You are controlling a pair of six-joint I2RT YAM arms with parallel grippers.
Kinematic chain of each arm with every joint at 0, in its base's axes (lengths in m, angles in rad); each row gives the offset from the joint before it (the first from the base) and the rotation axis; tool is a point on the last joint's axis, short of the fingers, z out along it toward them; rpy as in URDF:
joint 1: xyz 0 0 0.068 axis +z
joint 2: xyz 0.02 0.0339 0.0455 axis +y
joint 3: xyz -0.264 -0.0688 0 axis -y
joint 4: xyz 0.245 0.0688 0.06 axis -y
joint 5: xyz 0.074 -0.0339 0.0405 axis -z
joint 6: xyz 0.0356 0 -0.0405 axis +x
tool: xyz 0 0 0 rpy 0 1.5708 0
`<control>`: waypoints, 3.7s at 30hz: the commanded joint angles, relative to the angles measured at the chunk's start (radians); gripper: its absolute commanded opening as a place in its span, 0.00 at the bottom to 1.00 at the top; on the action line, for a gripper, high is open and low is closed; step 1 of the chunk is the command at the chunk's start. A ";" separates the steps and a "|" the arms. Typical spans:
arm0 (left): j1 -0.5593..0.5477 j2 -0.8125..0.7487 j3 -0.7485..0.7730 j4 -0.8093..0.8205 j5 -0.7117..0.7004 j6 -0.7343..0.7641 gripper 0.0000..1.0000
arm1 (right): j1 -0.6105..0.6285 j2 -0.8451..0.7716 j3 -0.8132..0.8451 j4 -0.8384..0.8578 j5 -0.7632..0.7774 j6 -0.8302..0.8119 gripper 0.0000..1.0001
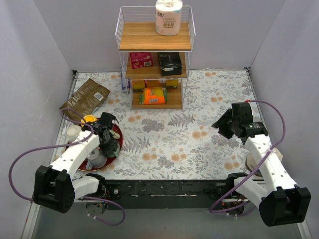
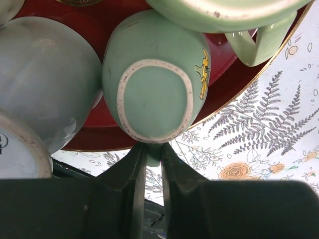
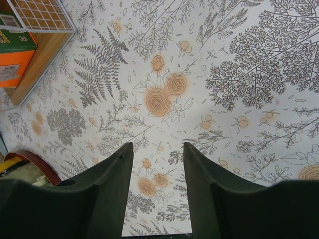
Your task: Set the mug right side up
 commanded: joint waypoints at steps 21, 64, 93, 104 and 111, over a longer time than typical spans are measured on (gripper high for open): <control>-0.002 -0.070 0.360 -0.108 0.184 -0.057 0.00 | 0.004 0.005 0.021 0.097 -0.336 -0.090 0.91; -0.122 -0.242 0.100 0.900 0.571 -0.273 0.00 | 0.622 0.332 0.167 1.142 -0.457 0.423 0.75; -0.145 -0.328 0.052 1.009 0.519 -0.315 0.00 | 0.650 0.284 0.147 1.163 -0.311 0.317 0.70; -0.153 -0.362 0.002 1.089 0.520 -0.353 0.00 | 0.650 0.292 0.089 1.302 -0.308 0.381 0.44; -0.159 -0.354 -0.011 1.106 0.537 -0.335 0.00 | 0.650 0.316 0.096 1.351 -0.342 0.423 0.25</control>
